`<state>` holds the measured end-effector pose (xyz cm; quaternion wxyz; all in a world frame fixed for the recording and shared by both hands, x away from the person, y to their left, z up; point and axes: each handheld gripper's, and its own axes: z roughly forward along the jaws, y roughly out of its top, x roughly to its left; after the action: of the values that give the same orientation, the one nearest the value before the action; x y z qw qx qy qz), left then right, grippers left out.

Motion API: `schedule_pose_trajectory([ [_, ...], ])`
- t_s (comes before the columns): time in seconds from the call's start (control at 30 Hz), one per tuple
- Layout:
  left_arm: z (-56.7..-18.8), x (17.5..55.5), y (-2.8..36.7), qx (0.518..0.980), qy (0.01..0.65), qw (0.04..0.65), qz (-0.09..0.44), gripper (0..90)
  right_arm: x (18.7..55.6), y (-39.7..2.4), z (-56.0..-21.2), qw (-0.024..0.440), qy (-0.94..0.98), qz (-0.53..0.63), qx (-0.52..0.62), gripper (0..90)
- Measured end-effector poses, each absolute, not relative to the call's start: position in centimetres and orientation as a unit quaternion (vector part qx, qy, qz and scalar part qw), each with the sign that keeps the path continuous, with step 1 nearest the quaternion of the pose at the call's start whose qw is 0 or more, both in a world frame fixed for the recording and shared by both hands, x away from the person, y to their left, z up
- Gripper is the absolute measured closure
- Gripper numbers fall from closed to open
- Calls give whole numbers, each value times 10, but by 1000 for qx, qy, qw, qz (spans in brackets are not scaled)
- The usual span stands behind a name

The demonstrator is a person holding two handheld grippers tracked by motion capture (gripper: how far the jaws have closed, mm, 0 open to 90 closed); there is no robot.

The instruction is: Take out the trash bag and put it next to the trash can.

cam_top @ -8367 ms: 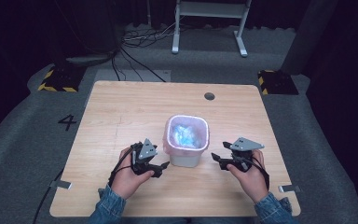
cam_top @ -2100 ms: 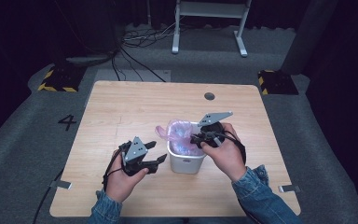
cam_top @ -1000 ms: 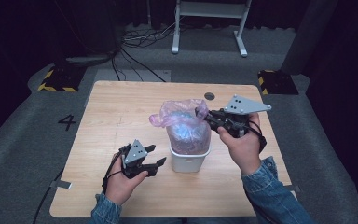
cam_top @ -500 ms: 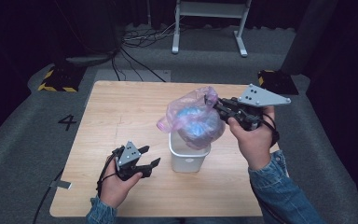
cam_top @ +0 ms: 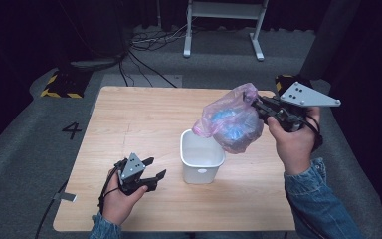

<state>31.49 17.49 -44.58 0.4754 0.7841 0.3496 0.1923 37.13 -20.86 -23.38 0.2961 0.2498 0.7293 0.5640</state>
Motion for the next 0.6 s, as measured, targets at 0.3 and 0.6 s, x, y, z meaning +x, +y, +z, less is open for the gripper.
schedule_pose_trajectory([
  [0.3, -447, 319, 171, 788, 343, 475, 187, 378, 379, -234, -249, 304, 726, 545, 289, 885],
  [0.6, -448, 321, 169, 789, 342, 475, 186, 378, 398, -258, -279, 295, 723, 522, 344, 883],
])
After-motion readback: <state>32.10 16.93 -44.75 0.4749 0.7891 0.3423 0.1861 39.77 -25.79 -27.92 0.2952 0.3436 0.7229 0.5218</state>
